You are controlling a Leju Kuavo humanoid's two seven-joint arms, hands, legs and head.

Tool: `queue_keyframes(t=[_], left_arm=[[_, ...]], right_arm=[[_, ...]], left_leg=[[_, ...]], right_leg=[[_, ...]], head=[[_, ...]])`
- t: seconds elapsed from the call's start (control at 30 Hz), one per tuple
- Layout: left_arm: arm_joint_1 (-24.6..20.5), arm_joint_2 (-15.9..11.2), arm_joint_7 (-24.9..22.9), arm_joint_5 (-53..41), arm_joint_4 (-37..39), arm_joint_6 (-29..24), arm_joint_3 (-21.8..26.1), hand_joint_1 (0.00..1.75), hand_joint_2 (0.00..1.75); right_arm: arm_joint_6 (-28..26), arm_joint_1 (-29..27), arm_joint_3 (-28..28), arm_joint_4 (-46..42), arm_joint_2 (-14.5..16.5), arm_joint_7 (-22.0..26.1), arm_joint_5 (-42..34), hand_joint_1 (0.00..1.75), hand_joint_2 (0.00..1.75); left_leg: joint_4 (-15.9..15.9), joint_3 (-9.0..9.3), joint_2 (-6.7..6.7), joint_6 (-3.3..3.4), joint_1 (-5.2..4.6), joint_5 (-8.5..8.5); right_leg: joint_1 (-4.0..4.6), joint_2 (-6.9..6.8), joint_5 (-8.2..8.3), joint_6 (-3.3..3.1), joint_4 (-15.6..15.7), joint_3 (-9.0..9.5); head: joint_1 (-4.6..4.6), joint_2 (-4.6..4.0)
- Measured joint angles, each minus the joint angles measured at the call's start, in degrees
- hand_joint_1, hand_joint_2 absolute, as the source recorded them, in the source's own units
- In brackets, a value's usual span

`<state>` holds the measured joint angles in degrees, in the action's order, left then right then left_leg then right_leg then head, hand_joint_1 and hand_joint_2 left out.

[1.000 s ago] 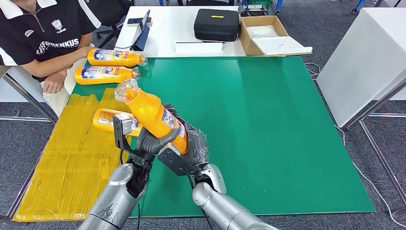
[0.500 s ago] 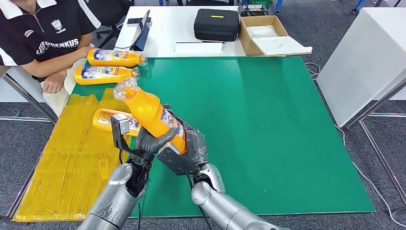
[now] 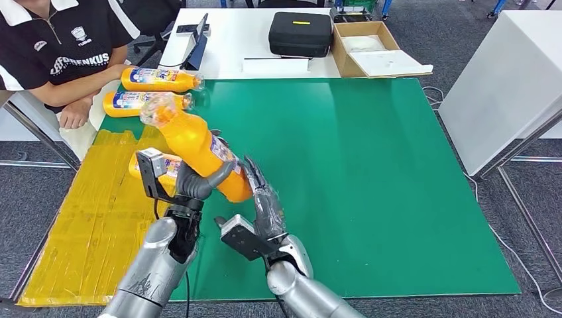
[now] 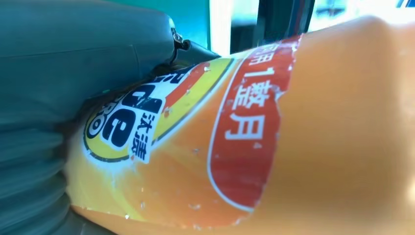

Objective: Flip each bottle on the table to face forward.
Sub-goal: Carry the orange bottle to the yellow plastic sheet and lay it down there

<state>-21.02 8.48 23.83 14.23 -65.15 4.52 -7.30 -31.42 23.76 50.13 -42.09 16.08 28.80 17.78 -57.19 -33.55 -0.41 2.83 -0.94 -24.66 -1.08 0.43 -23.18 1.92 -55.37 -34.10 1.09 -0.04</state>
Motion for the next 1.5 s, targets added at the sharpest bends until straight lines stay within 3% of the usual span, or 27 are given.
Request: queue_keyframes(t=[0.13,0.27,0.4,0.57,0.8,1.03,1.17,1.27,1.5], left_arm=[[1.0,-1.2,3.8,-6.9,-1.4,-8.4,2.4,1.75,1.75],[3.9,-2.9,8.7,-21.7,-4.1,-20.9,3.7,1.75,1.75],[7.8,-4.5,9.7,-36.6,-8.4,-30.5,3.9,1.75,1.75],[11.6,-6.1,8.5,-49.4,-10.8,-38.7,3.9,1.75,1.75],[14.0,-7.3,7.1,-57.1,-11.2,-42.8,3.9,1.75,1.75],[15.0,-7.1,5.6,-84.2,-11.0,-44.3,8.1,1.75,1.75],[14.4,-7.3,0.4,-95.8,-8.1,-44.3,11.2,1.75,1.75],[12.9,-8.2,-3.9,-97.4,-3.5,-44.3,12.4,1.75,1.75],[8.8,-9.7,-8.8,-98.3,7.9,-44.3,14.3,1.75,1.75]], right_arm=[[2.3,-11.6,-5.5,-20.6,-5.4,-1.5,9.3,0.00,1.75],[2.2,-21.4,-12.1,-37.2,-9.8,0.2,12.0,0.00,1.75],[-0.1,-26.9,-17.3,-47.3,-13.2,2.6,10.3,0.00,1.75],[-2.8,-31.1,-22.2,-54.6,-15.3,3.3,8.4,0.00,1.75],[-3.8,-33.8,-26.2,-59.1,-16.4,3.3,6.5,0.00,1.75],[-3.7,-35.0,-28.9,-60.3,-16.8,3.1,4.1,0.00,1.75],[-2.8,-35.1,-29.3,-60.2,-16.7,3.2,4.6,0.00,1.75],[-1.7,-35.0,-29.3,-60.1,-16.5,3.3,5.7,0.00,1.75],[0.2,-34.2,-29.3,-59.3,-15.5,3.0,7.1,0.00,1.75]], left_leg=[[0.0,-0.10,-0.21,0.00,-0.01,-0.03],[0.0,-0.17,-0.17,-0.01,-0.01,-0.07],[0.0,-0.13,-0.16,-0.03,-0.05,-0.12],[0.0,-0.04,-0.16,-0.04,-0.05,-0.13],[0.0,0.00,-0.13,-0.05,-0.01,-0.12],[0.0,0.00,-0.09,-0.06,-0.02,-0.12],[0.0,0.00,-0.10,-0.06,-0.02,-0.12],[0.0,0.00,-0.11,-0.07,-0.01,-0.11],[0.0,0.00,-0.14,-0.05,0.01,-0.07]], right_leg=[[-0.02,-0.16,-0.05,-0.01,0.0,-0.02],[-0.04,-0.15,-0.06,-0.01,0.0,-0.07],[-0.03,-0.13,-0.07,0.00,0.1,-0.08],[-0.03,-0.13,-0.06,0.00,0.1,-0.06],[-0.03,-0.12,-0.06,0.00,0.1,-0.05],[-0.02,-0.07,-0.06,0.00,0.1,-0.04],[-0.02,-0.07,-0.06,0.00,0.1,-0.04],[-0.02,-0.07,-0.05,-0.01,0.1,-0.04],[0.00,-0.09,-0.05,-0.01,0.0,-0.03]], head=[[-0.01,0.00],[-0.01,0.00],[-0.01,0.00],[-0.01,0.01],[-0.01,0.01],[-0.01,0.00],[-0.01,0.00],[-0.01,0.00],[-0.01,0.00]])
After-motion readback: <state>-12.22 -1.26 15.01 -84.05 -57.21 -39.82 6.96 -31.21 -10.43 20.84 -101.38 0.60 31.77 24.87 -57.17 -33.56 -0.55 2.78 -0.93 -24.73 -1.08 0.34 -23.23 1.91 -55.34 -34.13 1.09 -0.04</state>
